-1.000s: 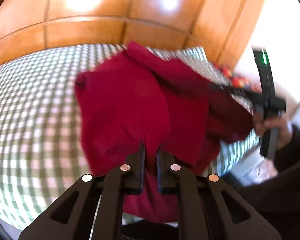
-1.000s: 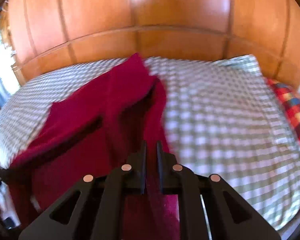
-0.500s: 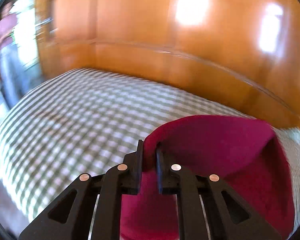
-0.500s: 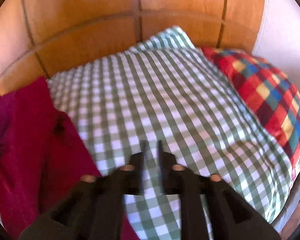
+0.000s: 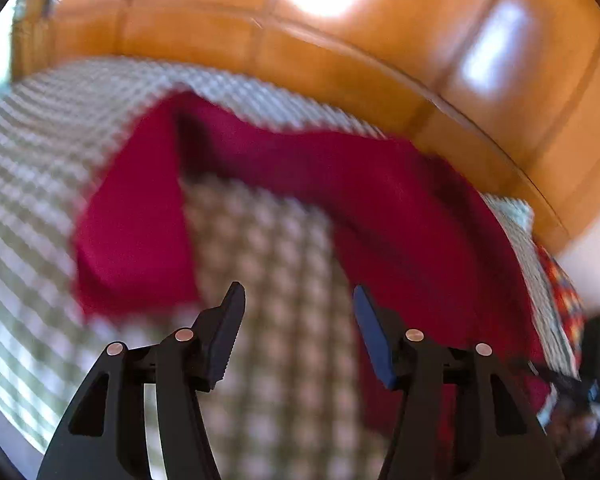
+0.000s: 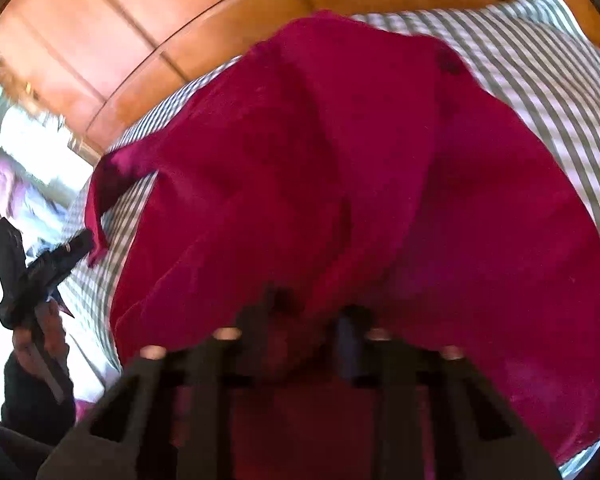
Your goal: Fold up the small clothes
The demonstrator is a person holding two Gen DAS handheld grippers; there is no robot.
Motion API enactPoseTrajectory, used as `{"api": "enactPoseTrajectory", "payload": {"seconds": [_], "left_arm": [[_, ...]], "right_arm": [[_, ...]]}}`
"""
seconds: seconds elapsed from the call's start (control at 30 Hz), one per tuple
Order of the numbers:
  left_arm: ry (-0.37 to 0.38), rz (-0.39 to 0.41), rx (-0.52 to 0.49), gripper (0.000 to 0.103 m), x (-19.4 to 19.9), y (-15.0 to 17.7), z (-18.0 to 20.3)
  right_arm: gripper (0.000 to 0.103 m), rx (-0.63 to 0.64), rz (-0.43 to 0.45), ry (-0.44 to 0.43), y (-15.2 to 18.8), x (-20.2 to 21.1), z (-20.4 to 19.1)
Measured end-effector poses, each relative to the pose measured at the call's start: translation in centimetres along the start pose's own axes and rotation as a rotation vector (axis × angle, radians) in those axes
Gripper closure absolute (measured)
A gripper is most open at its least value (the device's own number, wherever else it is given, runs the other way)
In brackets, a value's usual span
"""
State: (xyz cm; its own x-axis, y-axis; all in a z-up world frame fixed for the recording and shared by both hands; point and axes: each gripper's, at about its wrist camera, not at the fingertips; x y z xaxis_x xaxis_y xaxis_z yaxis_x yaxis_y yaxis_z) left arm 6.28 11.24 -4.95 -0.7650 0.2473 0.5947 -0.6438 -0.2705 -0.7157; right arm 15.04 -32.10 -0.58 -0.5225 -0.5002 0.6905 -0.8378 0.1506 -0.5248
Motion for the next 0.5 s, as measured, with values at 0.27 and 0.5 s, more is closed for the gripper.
{"api": "enactPoseTrajectory", "payload": {"seconds": [0.27,0.5], "left_arm": [[0.188,-0.095,0.031,0.034,-0.1,5.5,3.0],[0.299,-0.101,0.056,0.027,0.3,7.4,4.1]], "right_arm": [[0.088,-0.085,0.374,0.293,-11.1,8.9,9.0],[0.022,-0.145,0.368,0.482,-9.3,12.5,17.5]]}}
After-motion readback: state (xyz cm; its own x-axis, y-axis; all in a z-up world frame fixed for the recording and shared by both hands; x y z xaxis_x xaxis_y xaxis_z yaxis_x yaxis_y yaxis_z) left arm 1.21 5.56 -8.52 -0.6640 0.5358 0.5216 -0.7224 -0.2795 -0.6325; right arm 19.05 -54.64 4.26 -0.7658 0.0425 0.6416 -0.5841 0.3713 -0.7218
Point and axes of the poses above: each gripper's, at about its wrist camera, not at the fingertips, and x roughly against the way its jaws point, z to its right, y to its underside, and after that the axes turned 11 degrees about z, right-handed
